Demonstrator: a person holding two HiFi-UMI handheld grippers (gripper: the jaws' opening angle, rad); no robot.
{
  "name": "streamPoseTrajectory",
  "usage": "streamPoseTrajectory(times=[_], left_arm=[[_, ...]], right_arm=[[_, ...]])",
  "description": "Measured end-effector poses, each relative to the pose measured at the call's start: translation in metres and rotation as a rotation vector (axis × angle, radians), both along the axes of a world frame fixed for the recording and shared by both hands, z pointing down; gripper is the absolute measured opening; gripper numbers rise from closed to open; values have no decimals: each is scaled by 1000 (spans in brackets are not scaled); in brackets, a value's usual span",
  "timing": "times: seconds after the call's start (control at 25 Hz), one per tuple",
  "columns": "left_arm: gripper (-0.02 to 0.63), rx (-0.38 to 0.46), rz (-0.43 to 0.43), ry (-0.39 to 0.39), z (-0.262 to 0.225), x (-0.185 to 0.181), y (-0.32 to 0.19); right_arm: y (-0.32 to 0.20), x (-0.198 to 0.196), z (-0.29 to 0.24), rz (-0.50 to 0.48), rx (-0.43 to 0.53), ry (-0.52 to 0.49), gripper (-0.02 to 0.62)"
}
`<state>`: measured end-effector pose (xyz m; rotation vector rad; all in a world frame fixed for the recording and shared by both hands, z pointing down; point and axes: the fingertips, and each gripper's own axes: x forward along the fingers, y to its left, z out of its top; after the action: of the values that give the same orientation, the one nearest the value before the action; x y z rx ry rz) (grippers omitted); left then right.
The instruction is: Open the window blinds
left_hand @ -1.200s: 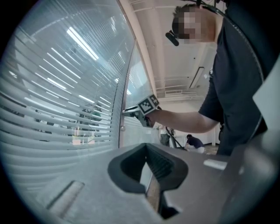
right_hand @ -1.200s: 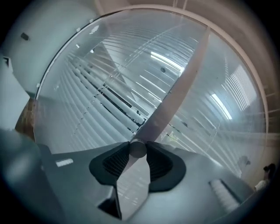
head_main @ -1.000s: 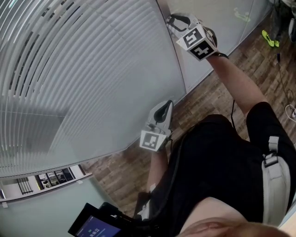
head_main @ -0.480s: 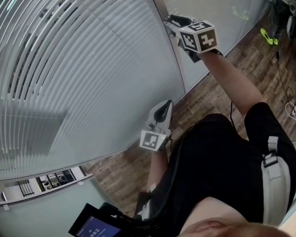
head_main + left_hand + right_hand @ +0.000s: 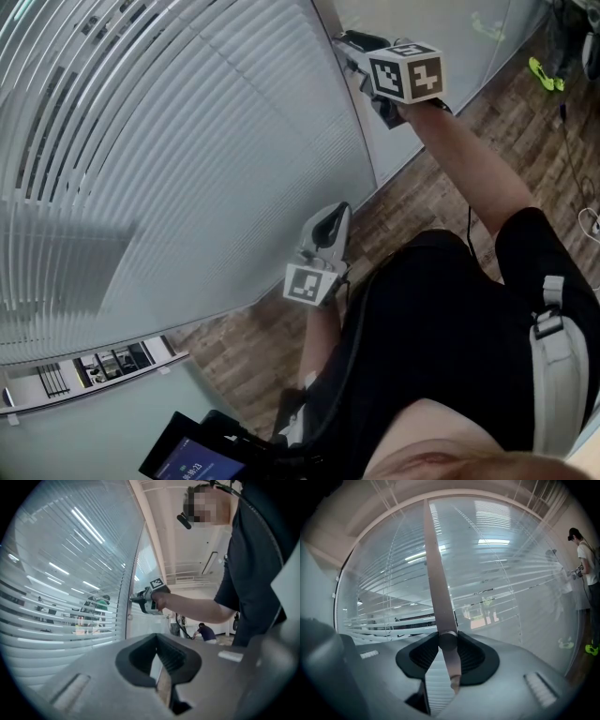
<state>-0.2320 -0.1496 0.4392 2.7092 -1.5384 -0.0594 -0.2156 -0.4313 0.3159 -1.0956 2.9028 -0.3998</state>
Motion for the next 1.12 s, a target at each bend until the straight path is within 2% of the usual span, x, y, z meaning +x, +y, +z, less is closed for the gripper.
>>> streamPoseTrajectory(times=[0.52,0.72,0.76,0.8,1.0,1.12], left_arm=[[3,-6,2,-6,-6,5,1],[3,-14,22,4,-2,21,-1],[3,-15,29,8,-2,25,-2],[3,-14,37,12,-2,27,-3],[3,-13,82,26,0,42,-9],[3,-11,103,18,-1,56,-15]], right_arm=[[1,5,-8,-10,46,26,128],[8,19,-11,-39,118,22,130],[12,26,-12,-42,139,12,118],[16,32,-14,-47,159,-8,68],[49,70,-30,-111,223,-200,6],[70,97,-36,-144,282,-274,5]])
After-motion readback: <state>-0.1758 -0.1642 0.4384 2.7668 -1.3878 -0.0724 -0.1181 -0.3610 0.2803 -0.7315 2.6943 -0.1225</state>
